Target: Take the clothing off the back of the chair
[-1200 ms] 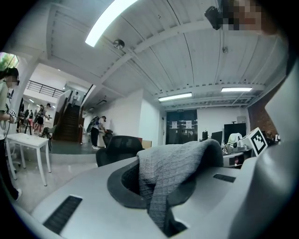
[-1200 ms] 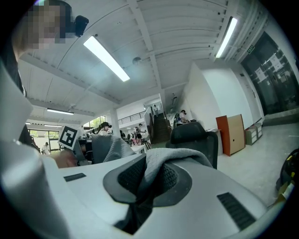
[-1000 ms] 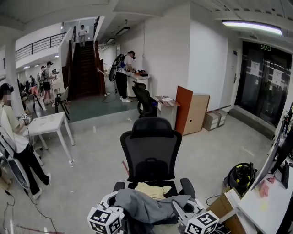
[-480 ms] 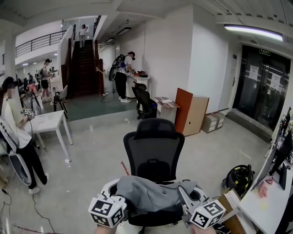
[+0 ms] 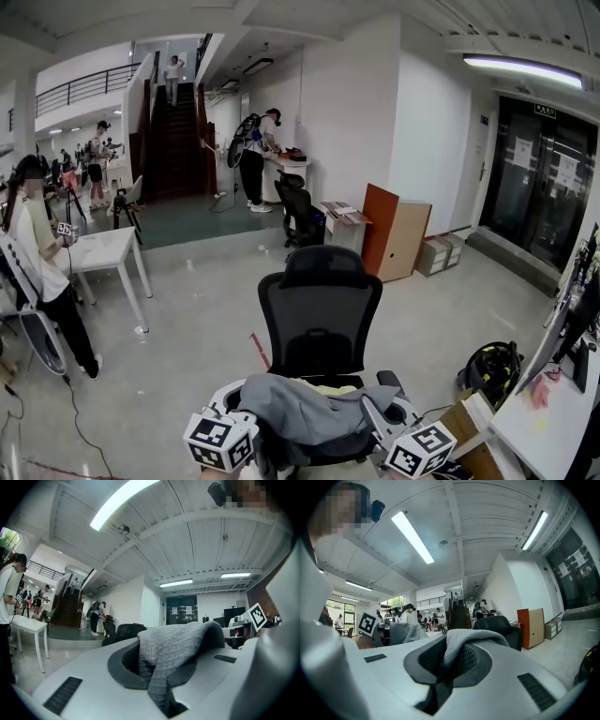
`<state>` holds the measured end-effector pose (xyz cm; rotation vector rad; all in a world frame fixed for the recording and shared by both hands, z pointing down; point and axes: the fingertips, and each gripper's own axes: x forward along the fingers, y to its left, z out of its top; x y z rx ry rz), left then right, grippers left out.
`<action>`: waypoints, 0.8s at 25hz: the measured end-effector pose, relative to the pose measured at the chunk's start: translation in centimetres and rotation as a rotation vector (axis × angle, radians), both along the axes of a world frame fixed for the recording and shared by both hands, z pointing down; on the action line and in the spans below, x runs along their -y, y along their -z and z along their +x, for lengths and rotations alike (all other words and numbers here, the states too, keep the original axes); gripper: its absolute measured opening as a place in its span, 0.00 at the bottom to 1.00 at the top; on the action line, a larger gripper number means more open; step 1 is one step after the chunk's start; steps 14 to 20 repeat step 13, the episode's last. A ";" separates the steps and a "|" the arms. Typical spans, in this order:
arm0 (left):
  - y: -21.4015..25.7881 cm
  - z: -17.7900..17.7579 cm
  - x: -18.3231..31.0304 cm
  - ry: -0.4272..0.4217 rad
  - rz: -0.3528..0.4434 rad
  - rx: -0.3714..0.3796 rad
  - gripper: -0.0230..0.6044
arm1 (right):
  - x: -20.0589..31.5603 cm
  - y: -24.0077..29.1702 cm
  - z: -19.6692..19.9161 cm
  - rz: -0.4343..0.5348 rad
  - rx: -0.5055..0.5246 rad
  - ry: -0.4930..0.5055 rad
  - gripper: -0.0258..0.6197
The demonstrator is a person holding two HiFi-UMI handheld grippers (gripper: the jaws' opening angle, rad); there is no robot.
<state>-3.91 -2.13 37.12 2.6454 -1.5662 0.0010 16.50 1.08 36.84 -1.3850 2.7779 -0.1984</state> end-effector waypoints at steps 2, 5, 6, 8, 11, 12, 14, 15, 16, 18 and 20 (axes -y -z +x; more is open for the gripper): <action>-0.4 -0.2 -0.3 0.001 -0.009 0.001 0.08 | -0.1 -0.2 0.0 -0.007 0.004 0.002 0.09; -0.7 -0.4 -0.7 0.006 -0.016 0.000 0.08 | -0.4 -0.4 0.2 -0.012 0.010 0.003 0.09; -0.8 -0.4 -0.8 0.006 -0.017 0.000 0.08 | -0.5 -0.4 0.2 -0.012 0.011 0.003 0.09; -1.0 -0.2 -1.0 0.006 -0.020 0.001 0.08 | -0.7 -0.5 0.4 -0.014 0.015 0.004 0.09; -1.2 0.1 -1.1 0.004 -0.021 0.004 0.08 | -0.8 -0.7 0.8 -0.017 0.022 0.005 0.09; -1.2 0.2 -1.1 0.004 -0.021 0.005 0.08 | -0.9 -0.7 0.9 -0.018 0.023 0.005 0.09; -1.2 0.3 -1.1 0.003 -0.021 0.007 0.08 | -0.9 -0.8 1.1 -0.019 0.024 0.006 0.09; -1.2 0.3 -1.1 0.003 -0.021 0.007 0.08 | -0.9 -0.8 1.1 -0.019 0.024 0.006 0.09; -1.2 0.3 -1.1 0.003 -0.021 0.007 0.08 | -0.9 -0.8 1.1 -0.019 0.024 0.006 0.09; -1.2 0.3 -1.1 0.003 -0.021 0.007 0.08 | -0.9 -0.8 1.1 -0.019 0.024 0.006 0.09; -1.2 0.3 -1.1 0.003 -0.021 0.007 0.08 | -0.9 -0.8 1.1 -0.019 0.024 0.006 0.09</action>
